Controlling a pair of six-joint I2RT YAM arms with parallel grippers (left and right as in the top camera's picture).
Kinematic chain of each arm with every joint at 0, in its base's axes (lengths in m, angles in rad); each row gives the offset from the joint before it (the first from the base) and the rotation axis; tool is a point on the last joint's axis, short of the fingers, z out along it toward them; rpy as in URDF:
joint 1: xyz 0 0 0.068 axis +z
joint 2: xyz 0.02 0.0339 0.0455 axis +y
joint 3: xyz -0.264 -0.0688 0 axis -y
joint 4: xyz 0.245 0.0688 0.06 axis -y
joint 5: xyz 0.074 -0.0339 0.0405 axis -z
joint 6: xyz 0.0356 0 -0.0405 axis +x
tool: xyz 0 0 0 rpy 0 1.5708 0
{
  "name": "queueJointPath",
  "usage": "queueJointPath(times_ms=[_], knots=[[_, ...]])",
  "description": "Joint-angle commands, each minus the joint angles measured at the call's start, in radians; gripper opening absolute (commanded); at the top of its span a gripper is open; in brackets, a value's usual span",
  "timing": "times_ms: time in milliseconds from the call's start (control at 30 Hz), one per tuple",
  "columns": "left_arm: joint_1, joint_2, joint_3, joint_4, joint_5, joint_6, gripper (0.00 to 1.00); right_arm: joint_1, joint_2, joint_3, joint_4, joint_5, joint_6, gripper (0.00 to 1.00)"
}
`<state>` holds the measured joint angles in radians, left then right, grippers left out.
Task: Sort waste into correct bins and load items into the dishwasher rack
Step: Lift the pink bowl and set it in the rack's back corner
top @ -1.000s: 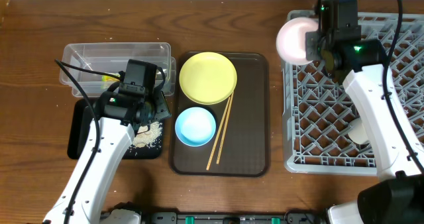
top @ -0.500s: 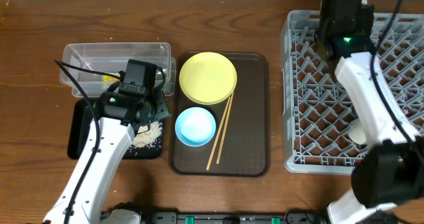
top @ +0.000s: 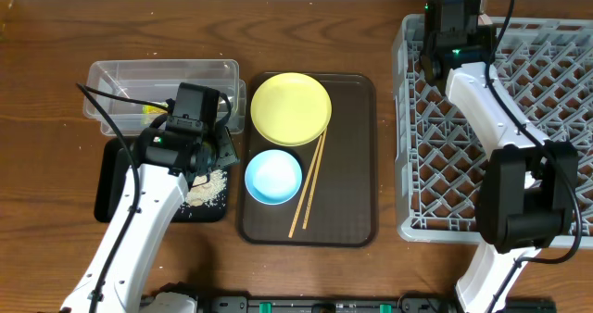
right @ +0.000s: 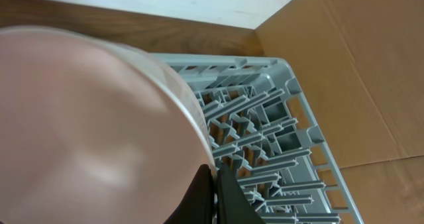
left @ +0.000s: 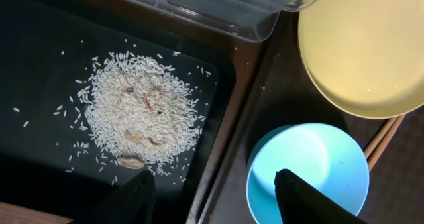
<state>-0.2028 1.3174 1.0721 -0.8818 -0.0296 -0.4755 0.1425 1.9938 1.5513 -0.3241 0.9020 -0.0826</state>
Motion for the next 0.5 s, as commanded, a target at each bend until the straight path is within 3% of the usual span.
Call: queueJointPath(times_ms=[0,467], knots=[[0.006,-0.005,0.005,0.001,-0.009,-0.016,0.61,0.023,0.008,0.006,0.004,0.029,0.023,0.02],[0.006,-0.005,0.005,0.000,-0.009,-0.016,0.61,0.067,0.009,0.006,-0.100,0.029,0.045,0.01]])
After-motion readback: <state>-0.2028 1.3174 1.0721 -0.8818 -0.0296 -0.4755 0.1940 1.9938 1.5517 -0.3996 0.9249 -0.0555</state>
